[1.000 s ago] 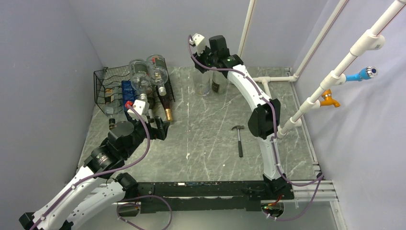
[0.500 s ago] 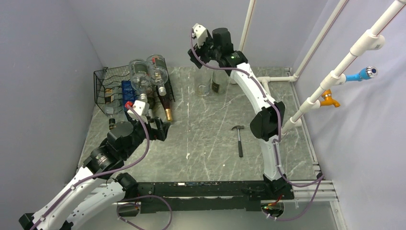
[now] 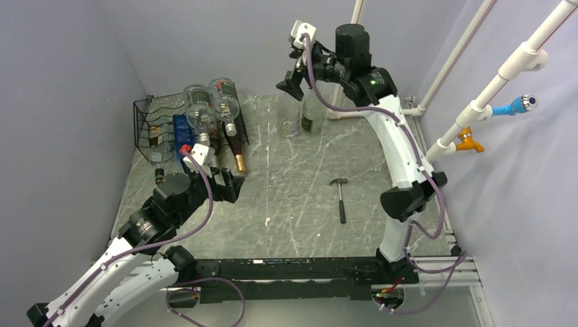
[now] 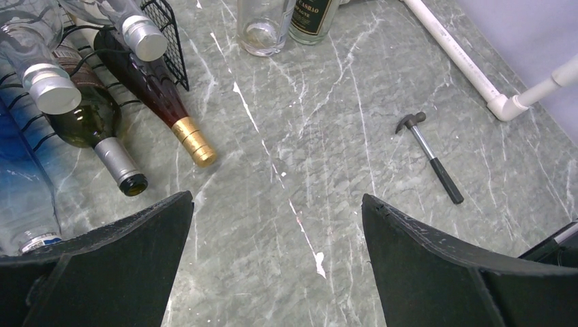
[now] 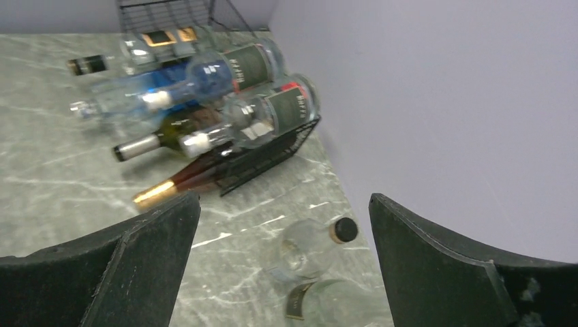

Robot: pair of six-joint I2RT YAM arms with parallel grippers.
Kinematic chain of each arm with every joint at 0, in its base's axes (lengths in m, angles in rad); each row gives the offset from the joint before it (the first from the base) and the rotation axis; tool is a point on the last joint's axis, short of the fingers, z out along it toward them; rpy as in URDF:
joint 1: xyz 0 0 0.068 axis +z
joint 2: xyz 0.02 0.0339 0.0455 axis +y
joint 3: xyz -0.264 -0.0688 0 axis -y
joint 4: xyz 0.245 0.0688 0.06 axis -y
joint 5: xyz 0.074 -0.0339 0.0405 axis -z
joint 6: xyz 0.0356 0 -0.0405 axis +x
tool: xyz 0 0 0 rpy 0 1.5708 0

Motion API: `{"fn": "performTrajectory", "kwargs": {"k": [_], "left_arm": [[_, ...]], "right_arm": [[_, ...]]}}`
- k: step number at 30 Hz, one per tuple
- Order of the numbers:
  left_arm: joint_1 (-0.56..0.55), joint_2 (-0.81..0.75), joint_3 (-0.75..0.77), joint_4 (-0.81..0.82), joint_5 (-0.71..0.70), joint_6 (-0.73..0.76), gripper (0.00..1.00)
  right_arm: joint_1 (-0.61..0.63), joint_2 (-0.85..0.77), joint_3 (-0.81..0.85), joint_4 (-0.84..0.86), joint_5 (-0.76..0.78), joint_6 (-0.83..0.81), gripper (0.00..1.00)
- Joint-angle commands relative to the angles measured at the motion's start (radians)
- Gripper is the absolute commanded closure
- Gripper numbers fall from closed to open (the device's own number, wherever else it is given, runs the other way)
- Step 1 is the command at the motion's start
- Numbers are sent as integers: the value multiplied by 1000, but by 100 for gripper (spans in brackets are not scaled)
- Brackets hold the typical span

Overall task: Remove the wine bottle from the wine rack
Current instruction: Place the wine bottle at the center of the board, then pick up the wine bottle from the wine rack.

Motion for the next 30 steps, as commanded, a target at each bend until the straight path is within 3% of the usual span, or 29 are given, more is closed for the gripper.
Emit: {"fn": "performTrajectory", "kwargs": {"k": [1,8,18,25,30], "left_arm": [[3,-14,30,20,18,-16,0],[4,-27,28,10,20,-28,1],[3,-14,30,17,28,-40,0],[4,1,38,26,37,-45,1],[3,11,41,28,40,-47,0]], "right_arm": [[5,-96,-79,-77,-139,-14,3],[4,-221,-241,-79,-152,1,1],[-6,-419,-600,-42,-215,-70,0],[-101,-542,-820,8,-337,-80,0],[-229,-610,-973,117,-469,11,0]]}}
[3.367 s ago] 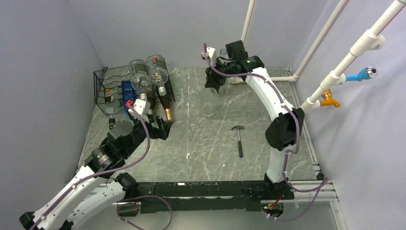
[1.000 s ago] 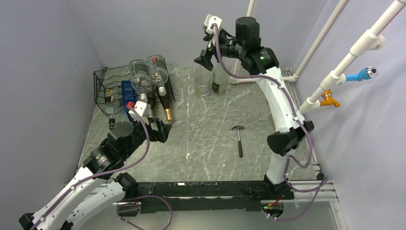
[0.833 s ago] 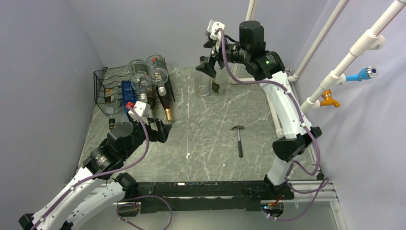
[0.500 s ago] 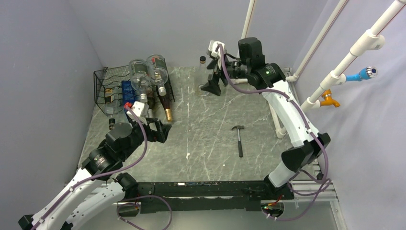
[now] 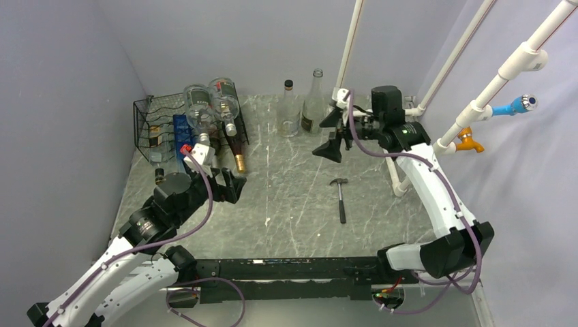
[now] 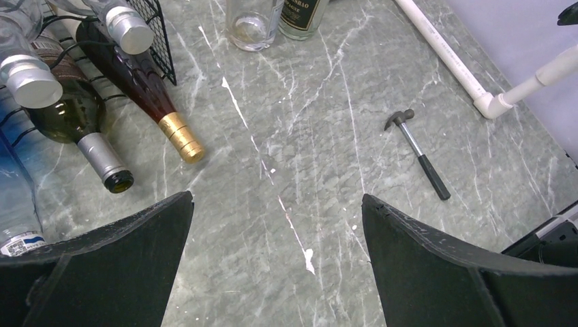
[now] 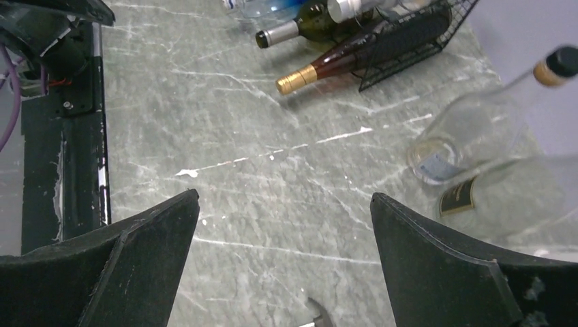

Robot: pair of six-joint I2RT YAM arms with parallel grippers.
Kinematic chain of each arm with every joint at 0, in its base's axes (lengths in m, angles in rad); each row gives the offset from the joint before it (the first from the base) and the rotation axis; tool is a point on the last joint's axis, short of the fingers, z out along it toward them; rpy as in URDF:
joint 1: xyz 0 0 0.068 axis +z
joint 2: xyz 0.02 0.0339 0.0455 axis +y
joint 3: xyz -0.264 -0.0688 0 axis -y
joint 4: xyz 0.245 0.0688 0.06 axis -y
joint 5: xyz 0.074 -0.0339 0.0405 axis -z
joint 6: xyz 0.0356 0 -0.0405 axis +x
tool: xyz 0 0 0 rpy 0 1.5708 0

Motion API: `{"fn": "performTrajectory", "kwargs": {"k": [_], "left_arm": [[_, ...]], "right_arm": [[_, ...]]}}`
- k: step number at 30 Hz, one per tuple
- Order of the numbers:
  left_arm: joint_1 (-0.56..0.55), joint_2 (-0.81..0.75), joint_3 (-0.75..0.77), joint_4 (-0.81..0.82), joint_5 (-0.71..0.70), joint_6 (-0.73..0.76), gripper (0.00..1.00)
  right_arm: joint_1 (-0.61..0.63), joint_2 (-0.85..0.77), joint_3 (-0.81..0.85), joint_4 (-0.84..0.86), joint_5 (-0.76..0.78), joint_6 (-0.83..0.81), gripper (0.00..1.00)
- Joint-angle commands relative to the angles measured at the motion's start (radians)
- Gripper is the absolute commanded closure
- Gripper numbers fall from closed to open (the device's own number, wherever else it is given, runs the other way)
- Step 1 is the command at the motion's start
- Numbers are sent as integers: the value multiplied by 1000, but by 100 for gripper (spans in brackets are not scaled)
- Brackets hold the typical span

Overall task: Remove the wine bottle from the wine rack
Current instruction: Pick up the wine bottle from the wine rack.

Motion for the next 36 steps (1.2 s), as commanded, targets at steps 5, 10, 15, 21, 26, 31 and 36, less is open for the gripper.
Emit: {"fn": "performTrajectory", "kwargs": {"k": [5,10,15,21,26,31,36], "left_arm": [[4,19,49,32,14,-16,0],[2,27,54,34,17,-16,1],[3,34,61,31,16,-13,0],[3,53,74,31,14,-7,1],[4,75,85,40,19,-1,1],[4,96,94,43,22,6,0],[3,112,101,49,21,13,0]], "right_arm": [[-161,-119,-222,221,-259,117,0],[-199,-155,-319,248,-277,100,0],[-245,-187,-438,329,-317,133,0],[-295,-206,-520,403,-357,150,0],[-317,-210,-555,437,-376,158,0],[-329,-216,-567,434,-383,142,0],[-369,-221,-583,447,-402,148,0]]}}
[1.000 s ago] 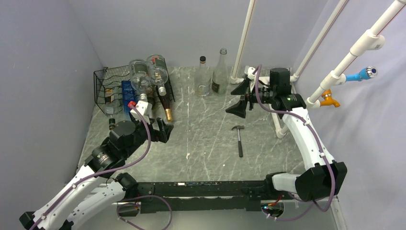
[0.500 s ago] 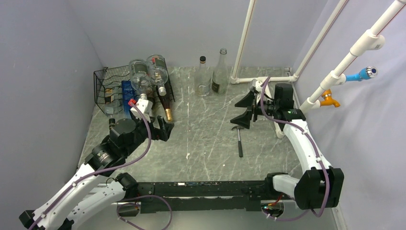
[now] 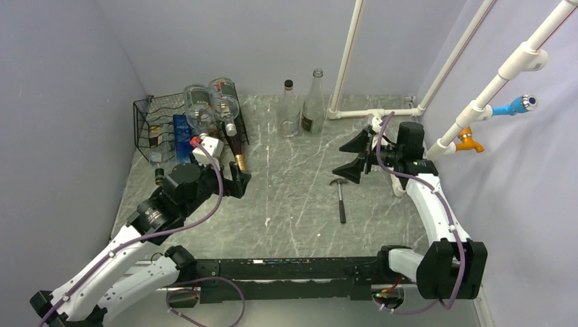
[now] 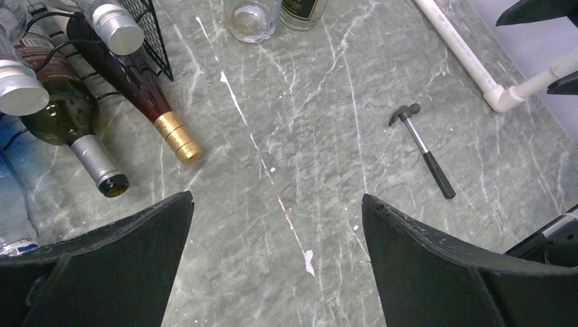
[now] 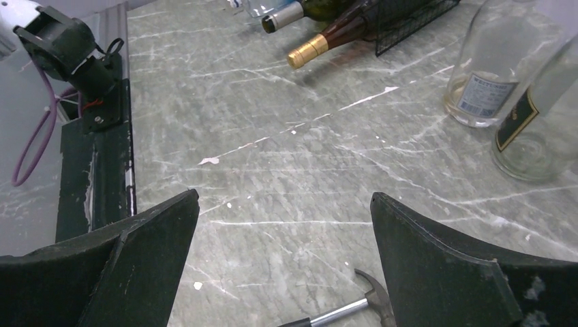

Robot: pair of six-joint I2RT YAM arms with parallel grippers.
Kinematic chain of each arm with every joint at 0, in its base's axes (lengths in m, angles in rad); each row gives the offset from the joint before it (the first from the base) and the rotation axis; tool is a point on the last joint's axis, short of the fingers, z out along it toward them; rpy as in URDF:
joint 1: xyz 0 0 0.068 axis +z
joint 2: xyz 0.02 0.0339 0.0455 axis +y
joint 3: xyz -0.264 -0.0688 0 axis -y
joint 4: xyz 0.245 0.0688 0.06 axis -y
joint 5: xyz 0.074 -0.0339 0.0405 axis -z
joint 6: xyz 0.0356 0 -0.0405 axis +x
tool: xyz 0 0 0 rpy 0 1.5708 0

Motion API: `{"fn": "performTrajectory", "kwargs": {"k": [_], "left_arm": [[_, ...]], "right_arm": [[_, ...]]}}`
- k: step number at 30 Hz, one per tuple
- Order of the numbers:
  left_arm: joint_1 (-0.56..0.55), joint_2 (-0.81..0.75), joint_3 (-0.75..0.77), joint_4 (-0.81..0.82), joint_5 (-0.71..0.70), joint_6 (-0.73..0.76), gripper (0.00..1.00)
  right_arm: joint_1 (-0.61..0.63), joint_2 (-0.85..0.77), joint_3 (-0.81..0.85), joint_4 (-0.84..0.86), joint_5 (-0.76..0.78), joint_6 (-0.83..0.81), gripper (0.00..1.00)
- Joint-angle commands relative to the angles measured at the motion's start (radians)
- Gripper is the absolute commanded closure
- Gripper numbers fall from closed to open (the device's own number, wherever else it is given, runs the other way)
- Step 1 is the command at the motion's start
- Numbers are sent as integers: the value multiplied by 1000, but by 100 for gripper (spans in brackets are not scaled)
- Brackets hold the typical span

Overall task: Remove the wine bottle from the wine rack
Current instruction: Pick up the wine bottle from the wine rack.

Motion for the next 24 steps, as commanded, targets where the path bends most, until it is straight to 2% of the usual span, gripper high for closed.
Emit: {"fn": "performTrajectory", "kwargs": {"k": [1,24], "left_arm": [[3,11,50,45,14,16,0],[5,72,108,50,-7,65,1]], "right_arm": [[-30,-29,-12,59,-59,-4,0],[-64,-26,-29,49,-81,-31,0]]}}
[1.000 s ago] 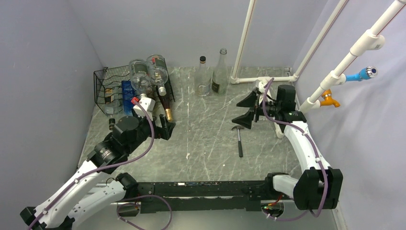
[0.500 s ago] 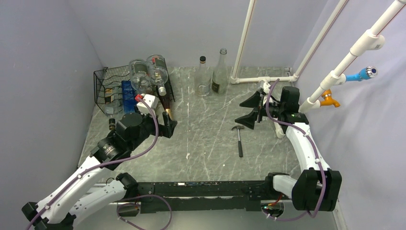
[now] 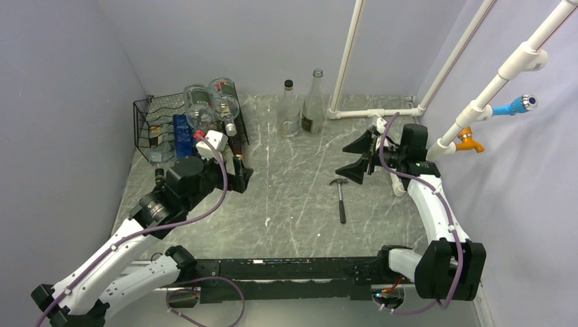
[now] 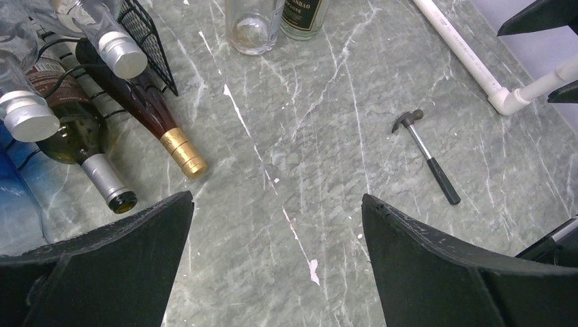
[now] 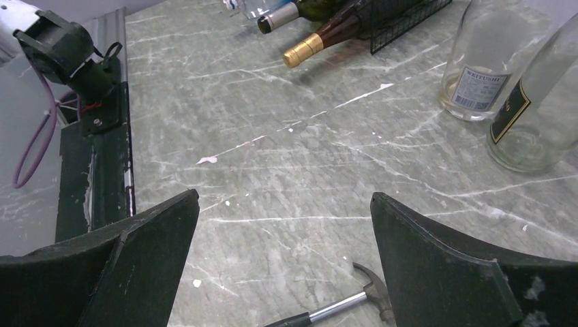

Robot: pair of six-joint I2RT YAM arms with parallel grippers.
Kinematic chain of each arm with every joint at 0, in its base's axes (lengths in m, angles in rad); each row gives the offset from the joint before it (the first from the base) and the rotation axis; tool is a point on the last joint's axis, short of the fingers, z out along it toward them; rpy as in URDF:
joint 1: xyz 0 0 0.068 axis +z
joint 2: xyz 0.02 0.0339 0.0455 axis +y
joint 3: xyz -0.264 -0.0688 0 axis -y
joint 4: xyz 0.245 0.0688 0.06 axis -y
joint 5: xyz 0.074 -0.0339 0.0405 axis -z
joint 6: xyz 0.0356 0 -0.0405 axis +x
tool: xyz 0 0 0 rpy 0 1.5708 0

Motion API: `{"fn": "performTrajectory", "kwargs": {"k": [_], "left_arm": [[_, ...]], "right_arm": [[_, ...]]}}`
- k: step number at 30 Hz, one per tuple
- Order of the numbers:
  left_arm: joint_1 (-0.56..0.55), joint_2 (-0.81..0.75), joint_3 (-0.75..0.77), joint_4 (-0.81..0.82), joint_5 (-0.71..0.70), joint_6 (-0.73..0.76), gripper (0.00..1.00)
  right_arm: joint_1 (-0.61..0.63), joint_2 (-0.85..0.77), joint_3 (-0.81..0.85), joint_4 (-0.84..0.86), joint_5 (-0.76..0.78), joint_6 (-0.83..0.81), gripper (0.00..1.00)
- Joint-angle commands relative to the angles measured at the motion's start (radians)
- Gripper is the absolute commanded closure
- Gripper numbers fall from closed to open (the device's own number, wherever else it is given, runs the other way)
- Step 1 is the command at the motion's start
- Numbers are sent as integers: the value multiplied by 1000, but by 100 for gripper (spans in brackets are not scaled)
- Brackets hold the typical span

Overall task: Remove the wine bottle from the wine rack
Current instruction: Pick up the wine bottle from the wine rack.

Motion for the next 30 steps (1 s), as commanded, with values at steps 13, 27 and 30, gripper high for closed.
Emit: {"fn": "performTrajectory", "kwargs": {"k": [13,27,30], "left_arm": [[15,32,56,60,-12,43,1],[125,100,119,112,-6,52,1],[158,111,125,119,-6,54,1]], "right_arm": [[-17,-13,-9,37,-54,-36,0],[-20,-10,-9,22,-59,-55,0],[-20,-10,-9,18,-59,-61,0]]}}
